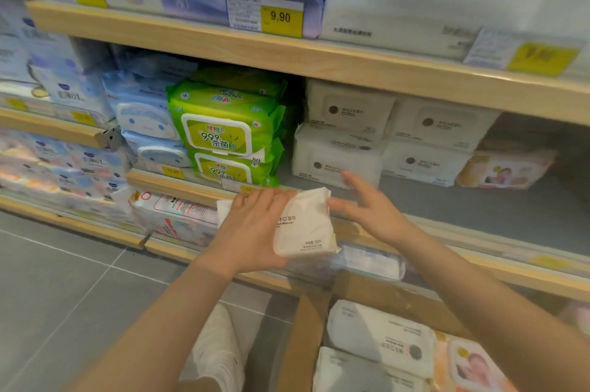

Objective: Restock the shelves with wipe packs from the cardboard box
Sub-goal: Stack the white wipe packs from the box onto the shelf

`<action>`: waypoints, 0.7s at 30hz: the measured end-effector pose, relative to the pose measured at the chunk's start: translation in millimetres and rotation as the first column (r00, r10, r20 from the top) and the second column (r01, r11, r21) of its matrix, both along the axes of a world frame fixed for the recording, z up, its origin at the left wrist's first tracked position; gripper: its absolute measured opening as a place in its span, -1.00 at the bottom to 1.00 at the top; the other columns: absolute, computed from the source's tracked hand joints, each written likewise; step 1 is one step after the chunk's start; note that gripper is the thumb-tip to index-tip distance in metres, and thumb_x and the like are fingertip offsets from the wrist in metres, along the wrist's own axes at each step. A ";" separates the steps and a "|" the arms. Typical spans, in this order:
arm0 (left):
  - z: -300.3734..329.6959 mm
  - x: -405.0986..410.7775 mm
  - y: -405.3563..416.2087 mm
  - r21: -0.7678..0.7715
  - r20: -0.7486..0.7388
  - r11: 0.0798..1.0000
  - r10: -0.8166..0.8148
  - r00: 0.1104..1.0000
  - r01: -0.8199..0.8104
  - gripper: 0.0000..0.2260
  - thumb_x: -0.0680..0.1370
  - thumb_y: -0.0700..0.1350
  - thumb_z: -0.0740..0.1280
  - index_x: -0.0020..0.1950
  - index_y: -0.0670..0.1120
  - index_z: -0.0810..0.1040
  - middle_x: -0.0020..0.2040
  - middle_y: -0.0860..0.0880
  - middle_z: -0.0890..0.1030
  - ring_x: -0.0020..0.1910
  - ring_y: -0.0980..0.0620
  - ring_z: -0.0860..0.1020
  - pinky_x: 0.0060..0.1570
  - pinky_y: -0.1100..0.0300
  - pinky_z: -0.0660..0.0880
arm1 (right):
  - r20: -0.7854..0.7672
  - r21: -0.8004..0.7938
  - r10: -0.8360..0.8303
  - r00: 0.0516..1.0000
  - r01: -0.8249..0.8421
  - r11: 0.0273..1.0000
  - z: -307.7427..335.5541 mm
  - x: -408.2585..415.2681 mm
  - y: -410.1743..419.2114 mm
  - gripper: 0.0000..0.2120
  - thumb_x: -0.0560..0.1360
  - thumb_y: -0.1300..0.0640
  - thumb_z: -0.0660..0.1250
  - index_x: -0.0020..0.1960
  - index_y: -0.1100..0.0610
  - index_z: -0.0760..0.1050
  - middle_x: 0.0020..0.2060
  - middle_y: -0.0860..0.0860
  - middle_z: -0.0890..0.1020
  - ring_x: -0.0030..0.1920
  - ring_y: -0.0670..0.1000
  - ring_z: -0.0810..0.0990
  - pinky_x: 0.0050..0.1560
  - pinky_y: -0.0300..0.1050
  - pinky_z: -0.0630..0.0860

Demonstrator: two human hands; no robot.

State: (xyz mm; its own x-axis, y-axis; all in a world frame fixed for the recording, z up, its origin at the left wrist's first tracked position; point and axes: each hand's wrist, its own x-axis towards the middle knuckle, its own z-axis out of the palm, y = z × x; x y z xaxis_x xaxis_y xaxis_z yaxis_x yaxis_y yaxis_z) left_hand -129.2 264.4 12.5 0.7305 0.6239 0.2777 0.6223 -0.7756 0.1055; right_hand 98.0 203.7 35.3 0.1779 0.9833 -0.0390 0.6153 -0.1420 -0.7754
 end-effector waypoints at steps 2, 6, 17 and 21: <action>3.0 13.2 -12.1 0.019 0.025 0.999 -0.052 0.998 0.051 -0.16 0.15 0.33 0.22 0.36 -0.01 0.22 0.18 -0.05 0.46 0.15 -0.11 0.44 0.08 -0.08 0.39 | -0.277 -0.095 -0.024 0.961 -0.003 0.995 0.9 -6.7 -17.2 -0.21 0.41 -0.06 0.44 0.50 -0.10 0.09 0.35 -0.04 0.38 0.14 -0.06 0.54 0.15 -0.18 0.48; 10.4 40.8 -33.7 0.051 0.087 0.989 -0.143 0.986 0.139 -0.17 0.17 0.34 0.20 0.36 -0.02 0.24 0.18 -0.06 0.47 0.15 -0.11 0.46 0.09 -0.09 0.40 | -0.493 -0.167 -0.126 0.861 0.048 0.985 -1.6 4.1 -38.3 -0.42 0.37 0.08 0.50 0.29 -0.05 0.31 0.07 -0.04 0.59 0.02 -0.04 0.63 0.01 -0.04 0.58; 24.2 93.0 -15.9 -0.832 0.432 0.519 0.382 0.817 0.197 0.22 -0.03 0.38 0.53 0.51 0.12 0.05 0.46 -0.01 0.29 0.37 0.02 0.35 0.32 -0.08 0.36 | -0.532 0.076 -0.227 0.816 0.313 0.947 26.4 87.1 -104.1 -0.34 0.16 0.08 0.59 0.16 -0.06 0.35 0.10 0.07 0.57 0.08 0.09 0.61 -0.09 -0.03 0.61; 22.1 124.4 -20.1 -0.849 0.474 0.426 0.355 0.806 0.311 -0.38 0.19 0.07 0.59 0.21 0.09 0.48 0.14 0.06 0.59 0.13 0.06 0.55 0.08 -0.02 0.55 | -0.497 0.089 -0.197 0.845 0.276 0.957 30.8 114.3 -115.8 -0.27 0.14 0.09 0.60 0.21 -0.03 0.32 0.11 0.07 0.56 0.09 0.07 0.60 -0.09 -0.05 0.61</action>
State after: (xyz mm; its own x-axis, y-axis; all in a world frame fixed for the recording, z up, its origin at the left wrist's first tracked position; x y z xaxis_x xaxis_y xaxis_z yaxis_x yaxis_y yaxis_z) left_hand -4.8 244.3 34.6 0.6429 0.7566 -0.1190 0.2067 -0.0218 0.9782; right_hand 212.2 87.9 66.0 0.4036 0.9143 -0.0341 0.1260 -0.0925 -0.9877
